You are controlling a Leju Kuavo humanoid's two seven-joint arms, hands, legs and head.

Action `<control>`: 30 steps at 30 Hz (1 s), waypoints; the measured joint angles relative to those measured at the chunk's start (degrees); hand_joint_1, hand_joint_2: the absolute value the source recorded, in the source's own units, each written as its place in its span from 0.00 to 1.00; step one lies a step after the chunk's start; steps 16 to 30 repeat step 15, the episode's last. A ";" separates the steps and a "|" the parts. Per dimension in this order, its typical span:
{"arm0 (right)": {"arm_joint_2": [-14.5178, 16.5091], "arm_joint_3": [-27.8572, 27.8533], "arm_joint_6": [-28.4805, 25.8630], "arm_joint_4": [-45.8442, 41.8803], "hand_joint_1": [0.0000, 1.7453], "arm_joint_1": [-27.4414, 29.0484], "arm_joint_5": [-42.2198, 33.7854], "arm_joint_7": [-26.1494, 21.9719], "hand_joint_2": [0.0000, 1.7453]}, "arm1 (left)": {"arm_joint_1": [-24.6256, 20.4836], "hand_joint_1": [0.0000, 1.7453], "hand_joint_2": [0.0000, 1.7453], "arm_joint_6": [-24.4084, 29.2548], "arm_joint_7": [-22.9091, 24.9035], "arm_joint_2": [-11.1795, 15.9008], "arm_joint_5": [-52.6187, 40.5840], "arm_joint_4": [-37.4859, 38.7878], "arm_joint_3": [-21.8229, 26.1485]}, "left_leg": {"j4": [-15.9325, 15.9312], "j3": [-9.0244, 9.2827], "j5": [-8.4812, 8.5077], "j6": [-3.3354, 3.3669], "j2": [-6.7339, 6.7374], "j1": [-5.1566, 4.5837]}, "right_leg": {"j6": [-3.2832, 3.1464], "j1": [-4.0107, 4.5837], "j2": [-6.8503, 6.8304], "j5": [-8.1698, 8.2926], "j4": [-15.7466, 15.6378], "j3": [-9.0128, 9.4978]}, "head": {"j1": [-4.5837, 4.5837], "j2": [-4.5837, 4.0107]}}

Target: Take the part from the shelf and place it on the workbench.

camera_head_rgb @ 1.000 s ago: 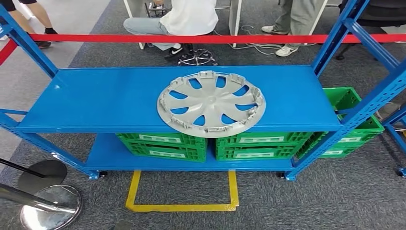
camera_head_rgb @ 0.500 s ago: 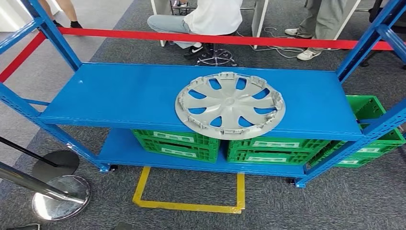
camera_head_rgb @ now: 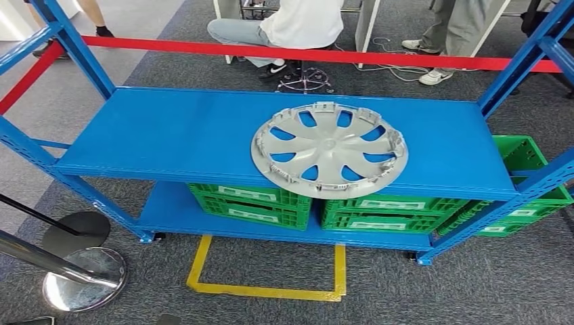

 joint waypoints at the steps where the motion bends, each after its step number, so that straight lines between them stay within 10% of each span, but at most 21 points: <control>1: 0.00 0.06 0.08 0.01 0.00 0.01 -0.20 0.01 0.00 | 0.00 0.00 0.00 0.01 -0.01 -0.01 -0.02 0.00 0.09 | 0.00 0.03 0.00 0.00 0.00 0.00 | 0.01 0.01 0.00 -0.01 0.00 -0.02 | 0.00 0.00; 11: -0.01 1.06 -0.16 0.00 0.00 0.14 -2.31 0.55 0.00 | -0.01 0.00 0.00 0.01 -0.33 -0.03 -0.26 0.00 0.86 | -0.04 0.36 -0.12 0.09 0.00 0.08 | 0.13 0.09 -0.01 -0.22 0.01 -0.20 | -0.01 0.00; 15: -0.02 1.53 -0.51 -0.02 0.00 0.31 -2.75 0.31 1.00 | 0.00 0.00 1.00 0.00 -0.44 -0.03 -0.55 0.00 0.99 | -0.04 0.36 -0.12 0.10 0.00 0.08 | 0.13 0.09 -0.01 -0.22 0.02 -0.05 | 0.00 0.00; 30: -0.02 1.53 -0.51 -0.02 0.00 0.31 -2.75 0.31 1.00 | 0.00 0.00 1.00 0.00 -0.44 -0.03 -0.55 0.00 0.99 | -0.04 0.36 -0.12 0.10 0.00 0.08 | 0.13 0.09 -0.01 -0.22 0.02 -0.05 | 0.00 0.00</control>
